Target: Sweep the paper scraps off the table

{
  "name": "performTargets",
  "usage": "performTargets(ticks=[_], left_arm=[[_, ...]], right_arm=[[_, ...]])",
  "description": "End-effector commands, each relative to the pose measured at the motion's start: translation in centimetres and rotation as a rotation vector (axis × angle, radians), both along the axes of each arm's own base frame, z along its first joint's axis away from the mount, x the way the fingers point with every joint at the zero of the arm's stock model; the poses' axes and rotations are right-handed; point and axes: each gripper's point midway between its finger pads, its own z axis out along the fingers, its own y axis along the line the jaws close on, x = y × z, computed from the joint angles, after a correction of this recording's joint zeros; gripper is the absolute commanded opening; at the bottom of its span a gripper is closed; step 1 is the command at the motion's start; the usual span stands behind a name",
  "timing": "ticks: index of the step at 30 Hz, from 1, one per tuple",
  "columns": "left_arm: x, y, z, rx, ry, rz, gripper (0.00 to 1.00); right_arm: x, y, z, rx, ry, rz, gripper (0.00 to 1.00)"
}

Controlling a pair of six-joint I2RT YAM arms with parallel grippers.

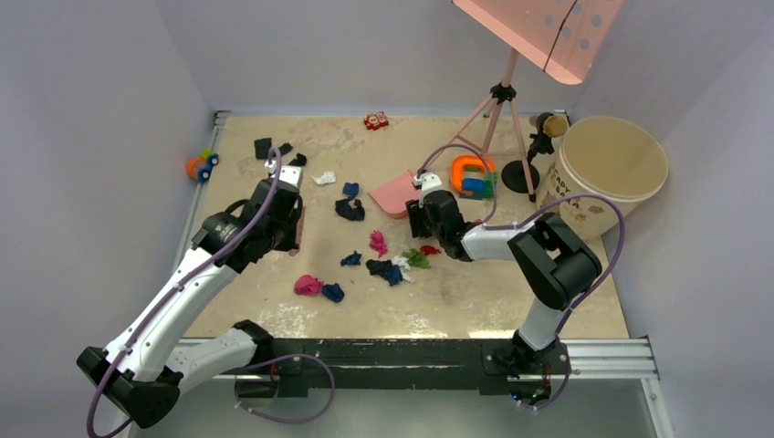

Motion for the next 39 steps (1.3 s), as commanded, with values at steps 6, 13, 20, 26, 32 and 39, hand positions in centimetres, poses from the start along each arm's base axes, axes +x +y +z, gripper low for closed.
performTargets(ticks=[6, 13, 20, 26, 32, 39], left_arm=[[1.0, 0.0, 1.0, -0.002, -0.063, 0.003, 0.0], [0.9, 0.2, 0.9, 0.003, -0.065, 0.004, 0.0], [0.9, 0.3, 0.9, 0.005, -0.066, 0.006, 0.0], [0.8, 0.3, 0.9, 0.003, -0.066, 0.005, 0.0], [0.8, 0.7, 0.9, 0.015, -0.076, 0.02, 0.0], [1.6, 2.0, 2.2, 0.073, -0.107, 0.091, 0.0]], right_arm=[[1.9, 1.7, 3.2, -0.015, -0.087, 0.021, 0.62], [2.1, 2.1, 2.9, -0.024, -0.074, 0.039, 0.49], [2.0, 1.9, 1.8, -0.047, -0.046, 0.03, 0.54], [2.1, 2.0, 2.0, -0.043, -0.047, 0.033, 0.47], [2.1, 2.1, 2.8, -0.041, -0.043, 0.034, 0.09], [-1.3, 0.1, 5.6, -0.061, 0.043, 0.028, 0.0]])
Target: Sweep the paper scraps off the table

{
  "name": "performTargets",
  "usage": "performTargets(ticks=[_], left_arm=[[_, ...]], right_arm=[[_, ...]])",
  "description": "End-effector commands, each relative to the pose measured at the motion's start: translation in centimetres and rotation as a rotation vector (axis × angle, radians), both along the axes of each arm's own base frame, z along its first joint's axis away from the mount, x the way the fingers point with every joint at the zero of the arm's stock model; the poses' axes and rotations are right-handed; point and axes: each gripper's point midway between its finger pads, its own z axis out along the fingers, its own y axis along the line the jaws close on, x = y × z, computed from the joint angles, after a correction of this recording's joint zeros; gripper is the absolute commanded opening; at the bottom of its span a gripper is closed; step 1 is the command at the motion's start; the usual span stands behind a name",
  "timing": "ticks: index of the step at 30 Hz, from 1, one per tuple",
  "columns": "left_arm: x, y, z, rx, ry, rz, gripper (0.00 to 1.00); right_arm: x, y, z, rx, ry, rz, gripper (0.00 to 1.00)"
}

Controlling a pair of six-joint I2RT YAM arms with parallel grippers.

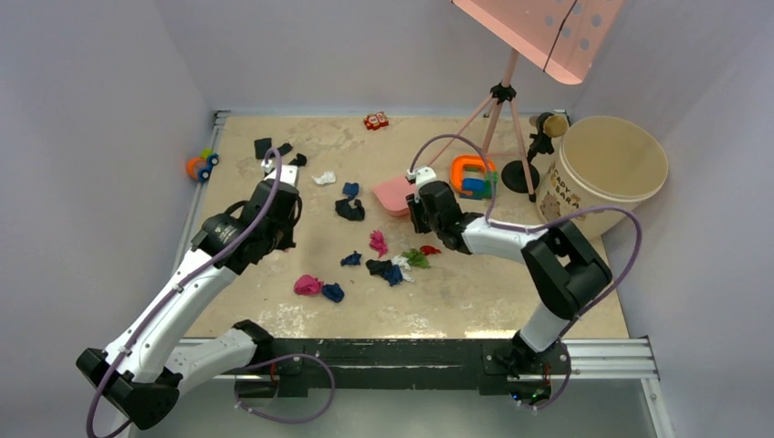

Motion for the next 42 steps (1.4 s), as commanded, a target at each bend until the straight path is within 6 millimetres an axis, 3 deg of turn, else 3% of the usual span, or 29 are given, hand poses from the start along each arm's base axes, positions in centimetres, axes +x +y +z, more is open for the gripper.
performTargets(ticks=[1, 6, 12, 17, 21, 27, 29, 33, 36, 39, 42], left_arm=[[1.6, 1.4, 2.6, 0.06, -0.081, 0.074, 0.0], [5.1, 3.4, 5.5, 0.265, -0.158, 0.146, 0.0], [11.7, 4.9, 8.3, 0.507, -0.227, 0.15, 0.0], [17.8, 4.4, 7.6, 0.546, -0.207, 0.032, 0.0], [23.2, 5.0, 6.9, 0.637, -0.165, 0.046, 0.0], [29.7, 5.3, 3.4, 0.739, -0.127, -0.031, 0.0], [31.5, 5.8, 1.4, 0.815, -0.08, -0.056, 0.0], [32.9, 6.7, -1.7, 0.856, 0.022, -0.089, 0.0], [33.0, 5.0, -4.6, 0.78, 0.063, -0.165, 0.0], [29.4, 1.5, -7.5, 0.65, 0.237, -0.341, 0.0], [25.1, -2.4, -7.3, 0.556, 0.327, -0.451, 0.0]], right_arm=[[-1.9, -1.3, 3.7, -0.018, 0.047, -0.02, 0.0], [-4.9, -3.1, 3.7, -0.051, 0.17, -0.057, 0.0], [-5.7, -4.7, 6.0, -0.008, 0.135, -0.15, 0.0], [-7.2, -5.9, 9.4, 0.026, 0.115, -0.174, 0.0], [-9.0, -5.3, 12.8, 0.176, 0.074, -0.127, 0.0], [-10.9, -7.6, 16.9, 0.291, 0.015, -0.227, 0.0], [-11.3, -8.3, 17.8, 0.288, -0.003, -0.234, 0.0], [-12.2, -9.5, 18.9, 0.29, -0.032, -0.251, 0.0], [-12.6, -10.2, 19.4, 0.296, -0.05, -0.261, 0.0], [-12.6, -10.5, 19.8, 0.301, -0.066, -0.272, 0.0], [-12.4, -10.3, 20.2, 0.304, -0.072, -0.271, 0.0]])
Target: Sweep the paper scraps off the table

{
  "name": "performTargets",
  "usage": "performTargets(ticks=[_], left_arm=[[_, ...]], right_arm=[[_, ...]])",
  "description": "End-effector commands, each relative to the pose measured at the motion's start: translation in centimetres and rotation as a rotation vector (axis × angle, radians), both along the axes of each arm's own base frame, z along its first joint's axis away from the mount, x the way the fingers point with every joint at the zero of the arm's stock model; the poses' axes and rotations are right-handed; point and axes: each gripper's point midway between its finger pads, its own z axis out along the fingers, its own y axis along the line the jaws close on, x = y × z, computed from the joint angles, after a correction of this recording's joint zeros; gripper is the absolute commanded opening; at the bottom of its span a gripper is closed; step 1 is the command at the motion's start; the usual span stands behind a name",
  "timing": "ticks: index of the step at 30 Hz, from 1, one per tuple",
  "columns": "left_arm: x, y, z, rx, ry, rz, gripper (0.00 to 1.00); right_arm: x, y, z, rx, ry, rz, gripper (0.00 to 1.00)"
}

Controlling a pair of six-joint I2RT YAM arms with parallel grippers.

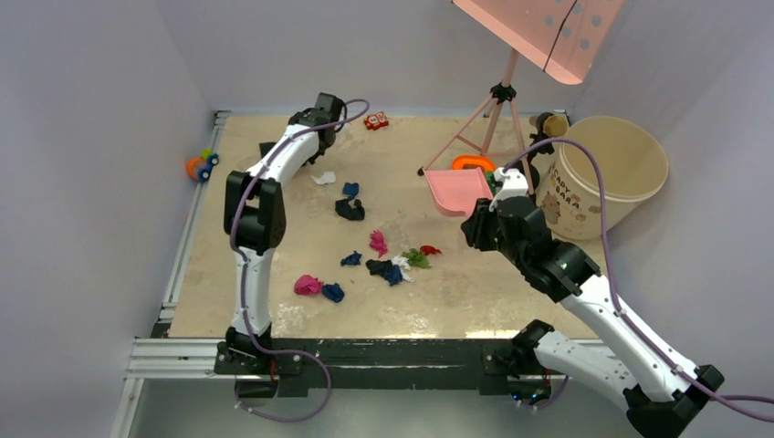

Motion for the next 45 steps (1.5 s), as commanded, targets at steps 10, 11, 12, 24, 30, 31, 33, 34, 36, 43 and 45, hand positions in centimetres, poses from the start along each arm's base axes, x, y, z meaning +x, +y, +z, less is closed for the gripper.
performTargets(ticks=[10, 11, 12, 24, 30, 31, 33, 34, 36, 43, 45], left_arm=[[-14.5, -8.9, 8.9, -0.262, 0.155, -0.118, 0.0], [-13.9, -8.1, 9.7, -0.22, 0.106, -0.114, 0.0], [-13.0, -7.2, 10.4, -0.171, 0.052, -0.11, 0.0], [2.5, -3.7, 12.3, 0.175, -0.277, -0.068, 0.0], [4.3, -5.6, 6.9, 0.126, -0.182, -0.16, 0.0], [3.9, -5.8, 5.8, 0.121, -0.14, -0.166, 0.0], [1.9, -6.7, 3.3, 0.07, -0.023, -0.183, 0.0], [0.4, -7.4, 2.0, 0.019, 0.048, -0.195, 0.0], [-3.0, -9.2, 0.3, -0.107, 0.179, -0.21, 0.0], [-13.3, -12.4, 1.3, -0.25, 0.402, -0.182, 0.0], [-16.2, -13.1, 2.1, -0.301, 0.452, -0.145, 0.0]], right_arm=[[1.5, 0.5, 2.2, 0.005, -0.05, -0.022, 0.0], [1.5, 0.5, 2.1, 0.006, -0.051, -0.019, 0.0], [1.6, 0.5, 2.1, 0.009, -0.051, -0.02, 0.0], [0.9, 0.5, 2.0, 0.039, -0.047, -0.016, 0.0], [0.3, 0.1, 2.4, 0.058, -0.051, -0.026, 0.0], [0.3, 0.0, 2.5, 0.059, -0.053, -0.027, 0.0], [0.2, -0.1, 2.5, 0.059, -0.055, -0.03, 0.0], [0.2, -0.1, 2.6, 0.059, -0.057, -0.029, 0.0], [0.2, -0.1, 2.8, 0.06, -0.062, -0.028, 0.0], [0.9, 0.3, 3.1, 0.049, -0.064, -0.023, 0.0], [1.1, 0.6, 2.6, 0.038, -0.046, -0.02, 0.0]])
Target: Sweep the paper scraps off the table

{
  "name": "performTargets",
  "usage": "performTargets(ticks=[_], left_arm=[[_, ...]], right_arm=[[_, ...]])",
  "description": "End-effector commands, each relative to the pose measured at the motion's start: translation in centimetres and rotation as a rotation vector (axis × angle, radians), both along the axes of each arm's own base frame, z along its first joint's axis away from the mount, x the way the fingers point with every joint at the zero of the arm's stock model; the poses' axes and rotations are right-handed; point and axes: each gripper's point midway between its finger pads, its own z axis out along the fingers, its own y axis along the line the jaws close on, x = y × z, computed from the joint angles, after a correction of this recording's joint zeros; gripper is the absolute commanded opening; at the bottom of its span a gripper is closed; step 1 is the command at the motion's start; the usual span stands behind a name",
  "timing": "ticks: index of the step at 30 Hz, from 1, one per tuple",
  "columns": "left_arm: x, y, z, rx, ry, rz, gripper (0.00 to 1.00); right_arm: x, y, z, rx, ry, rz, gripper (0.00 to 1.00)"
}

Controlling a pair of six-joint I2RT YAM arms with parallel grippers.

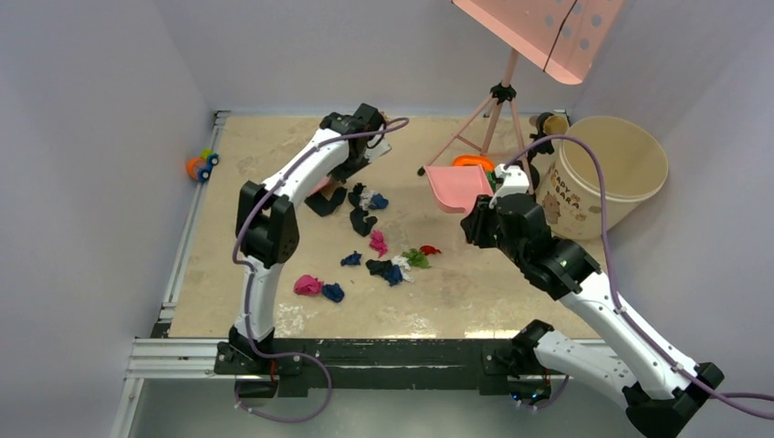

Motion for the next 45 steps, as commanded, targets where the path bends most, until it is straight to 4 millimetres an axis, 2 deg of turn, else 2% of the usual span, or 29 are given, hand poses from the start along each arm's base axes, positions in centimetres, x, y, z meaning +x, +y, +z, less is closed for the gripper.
performTargets(ticks=[1, 4, 5, 7, 9, 12, 14, 16, 21, 24, 28, 34, 37, 40, 45], left_arm=[[-10.1, -3.4, 2.2, -0.205, 0.253, 0.082, 0.0], [-14.1, -5.9, 3.1, -0.347, 0.369, 0.099, 0.0], [-14.8, -6.3, 3.5, -0.372, 0.376, 0.103, 0.0], [-15.4, -6.3, 4.7, -0.399, 0.357, 0.12, 0.0], [-15.1, -5.6, 6.8, -0.416, 0.263, 0.143, 0.0], [-13.8, -2.3, 9.9, -0.34, 0.048, 0.273, 0.0], [-14.7, 2.2, 11.3, -0.149, -0.052, 0.451, 0.0], [-16.1, 5.1, 11.3, 0.0, -0.087, 0.55, 0.0], [-20.5, 7.2, 10.2, -0.013, -0.099, 0.72, 0.0], [-22.1, 7.9, 9.9, -0.055, -0.131, 0.792, 0.0], [-24.8, 9.1, 9.6, 0.023, -0.109, 0.924, 0.0], [-28.5, 8.4, 5.5, 0.085, 0.044, 1.041, 0.0], [-29.2, 6.9, 3.4, 0.001, 0.111, 1.052, 0.0], [-28.9, 3.7, 2.1, -0.177, 0.19, 1.052, 0.0], [-26.2, -3.6, 2.0, -0.536, 0.316, 1.053, 0.0]], right_arm=[[0.9, 0.7, 1.3, 0.011, -0.021, 0.0, 0.0], [1.0, 1.0, 0.7, 0.009, 0.001, 0.007, 0.0], [1.0, 1.1, 0.7, 0.015, 0.0, 0.009, 0.0], [0.9, 1.2, 0.6, 0.023, -0.006, 0.015, 0.0], [0.8, 1.3, 0.7, 0.032, -0.011, 0.019, 0.0], [0.6, 1.3, 0.7, 0.038, -0.01, 0.024, 0.0], [0.5, 1.2, 0.7, 0.04, -0.009, 0.022, 0.0], [0.5, 1.0, 0.6, 0.042, -0.008, 0.005, 0.0], [0.5, 1.0, 0.4, 0.045, -0.009, 0.006, 0.0], [0.6, 1.3, 0.5, 0.05, -0.012, 0.017, 0.0], [0.8, 1.8, 0.7, 0.063, -0.022, 0.032, 0.0], [0.9, 2.2, 0.5, 0.078, -0.016, 0.044, 0.0], [0.8, 2.1, 0.3, 0.078, -0.015, 0.039, 0.0], [0.6, 1.9, 0.1, 0.08, -0.015, 0.036, 0.0], [0.5, 1.9, -0.1, 0.082, -0.007, 0.038, 0.0]])
